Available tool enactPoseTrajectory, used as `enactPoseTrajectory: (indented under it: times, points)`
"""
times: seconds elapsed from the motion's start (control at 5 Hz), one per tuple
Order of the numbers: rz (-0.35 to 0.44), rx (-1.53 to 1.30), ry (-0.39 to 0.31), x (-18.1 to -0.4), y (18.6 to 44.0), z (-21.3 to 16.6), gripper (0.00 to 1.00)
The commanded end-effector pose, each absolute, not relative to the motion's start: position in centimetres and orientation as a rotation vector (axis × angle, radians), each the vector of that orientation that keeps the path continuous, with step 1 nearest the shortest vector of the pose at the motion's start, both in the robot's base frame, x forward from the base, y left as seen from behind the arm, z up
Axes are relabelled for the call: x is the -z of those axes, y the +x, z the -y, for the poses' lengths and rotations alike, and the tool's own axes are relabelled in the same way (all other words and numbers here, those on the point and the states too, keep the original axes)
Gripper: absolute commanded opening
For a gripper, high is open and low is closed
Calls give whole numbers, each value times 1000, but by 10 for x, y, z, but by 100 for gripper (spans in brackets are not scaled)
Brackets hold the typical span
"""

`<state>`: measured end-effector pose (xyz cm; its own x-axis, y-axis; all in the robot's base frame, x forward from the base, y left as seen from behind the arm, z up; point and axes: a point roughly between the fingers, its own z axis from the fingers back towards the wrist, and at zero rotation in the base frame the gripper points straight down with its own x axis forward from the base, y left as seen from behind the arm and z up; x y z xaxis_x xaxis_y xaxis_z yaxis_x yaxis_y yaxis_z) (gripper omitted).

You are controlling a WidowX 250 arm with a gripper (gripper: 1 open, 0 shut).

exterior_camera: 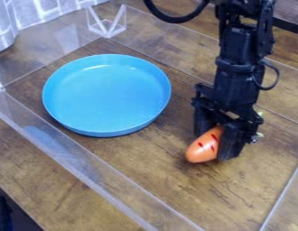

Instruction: Remove the carrot from inside the blue tray and put it on the table

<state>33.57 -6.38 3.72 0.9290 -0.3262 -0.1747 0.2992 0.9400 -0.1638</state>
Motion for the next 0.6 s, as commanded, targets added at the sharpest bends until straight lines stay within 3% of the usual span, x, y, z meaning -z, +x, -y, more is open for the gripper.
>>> enactPoseTrajectory:
  times: [0.0,0.2,0.4]
  points:
    - [-145,294,-131,-53,347,53,100]
    - [-152,299,-129,-48,346,53,0]
    - [-152,294,-129,-46,348,51,100]
